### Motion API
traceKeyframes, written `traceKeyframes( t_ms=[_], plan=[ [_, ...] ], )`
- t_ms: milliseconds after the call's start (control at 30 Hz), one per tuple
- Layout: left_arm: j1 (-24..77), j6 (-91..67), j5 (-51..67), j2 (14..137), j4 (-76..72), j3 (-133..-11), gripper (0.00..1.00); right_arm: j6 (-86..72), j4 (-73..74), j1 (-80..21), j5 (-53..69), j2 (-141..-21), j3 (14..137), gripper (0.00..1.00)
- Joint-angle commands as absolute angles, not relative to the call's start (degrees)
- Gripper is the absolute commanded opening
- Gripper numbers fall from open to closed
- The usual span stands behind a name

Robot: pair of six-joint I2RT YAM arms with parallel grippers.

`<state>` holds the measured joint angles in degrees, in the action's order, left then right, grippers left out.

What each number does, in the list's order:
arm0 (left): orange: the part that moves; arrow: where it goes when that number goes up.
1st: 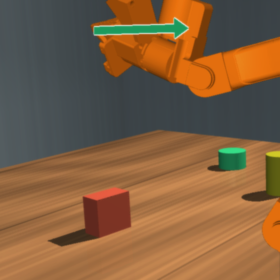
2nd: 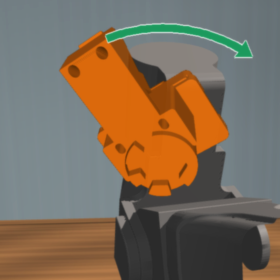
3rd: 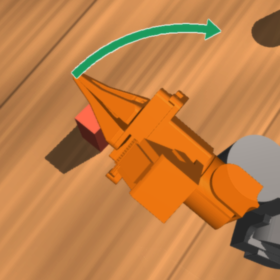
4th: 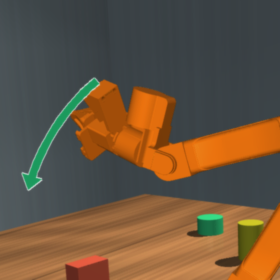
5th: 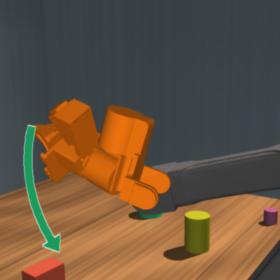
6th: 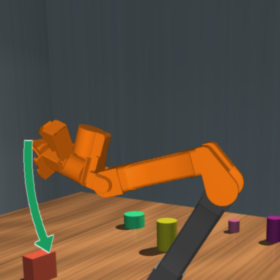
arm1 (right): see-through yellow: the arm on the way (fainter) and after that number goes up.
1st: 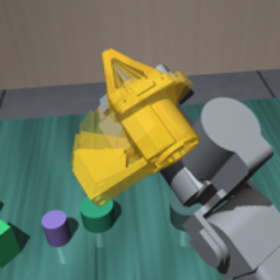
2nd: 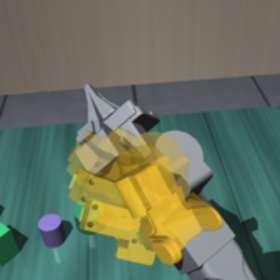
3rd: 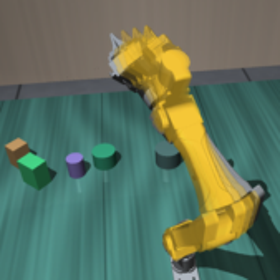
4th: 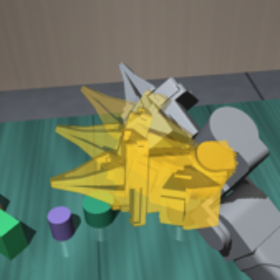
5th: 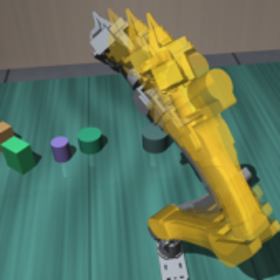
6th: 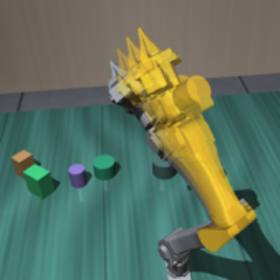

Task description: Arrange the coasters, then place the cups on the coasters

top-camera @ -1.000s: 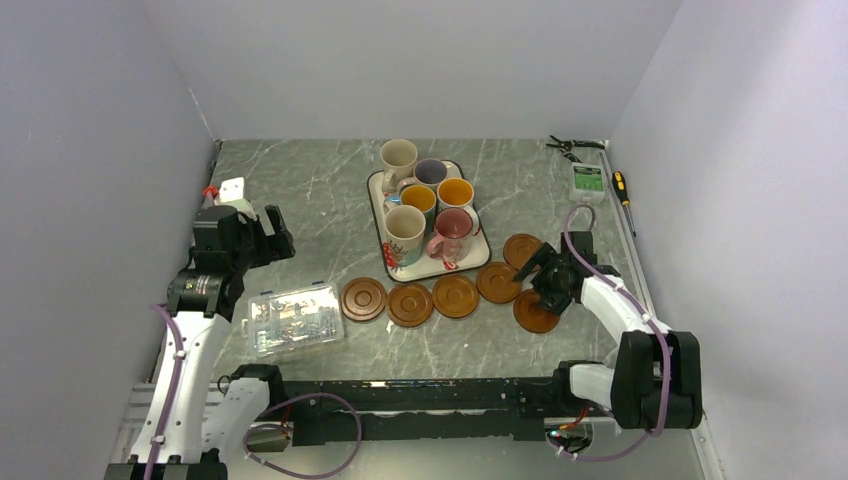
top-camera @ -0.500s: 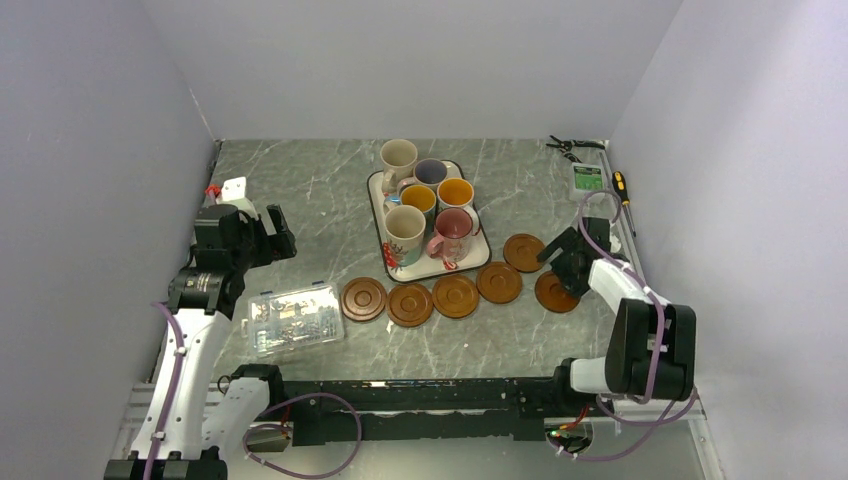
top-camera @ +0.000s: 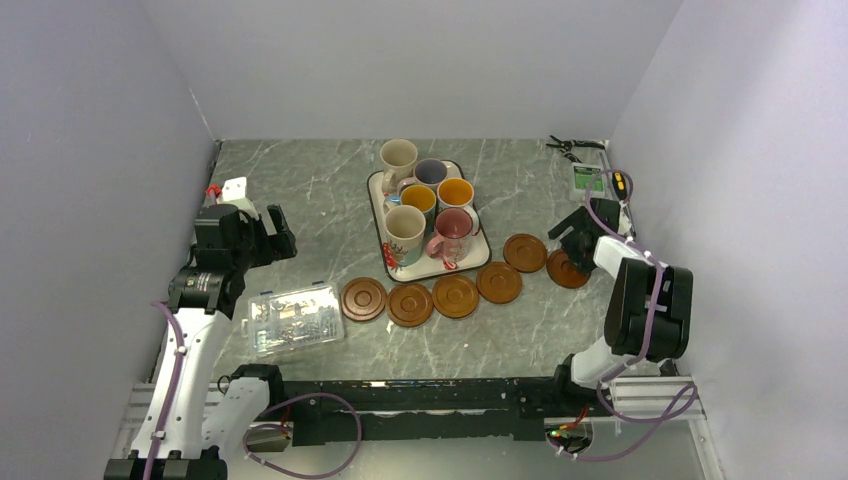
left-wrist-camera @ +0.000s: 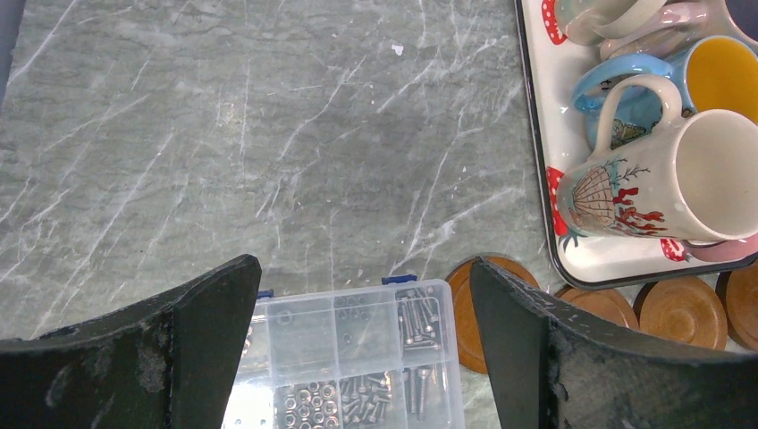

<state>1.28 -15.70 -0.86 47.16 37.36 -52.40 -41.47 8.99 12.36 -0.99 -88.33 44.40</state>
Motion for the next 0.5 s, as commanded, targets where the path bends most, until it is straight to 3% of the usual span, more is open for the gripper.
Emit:
traceKeyframes(
  t_ms=[0, 467],
  plan=[
    [1.5, -15.4, 0.1, 47.2, 36.0, -53.6, 0.94, -39.6, 6.7, 12.8, -3.4, -94.1, 47.9, 0.86],
    [1.5, -15.2, 0.1, 47.4, 35.9, -53.6, 0.94, -38.1, 7.4, 9.3, -2.9, -105.1, 59.2, 0.85]
  ],
)
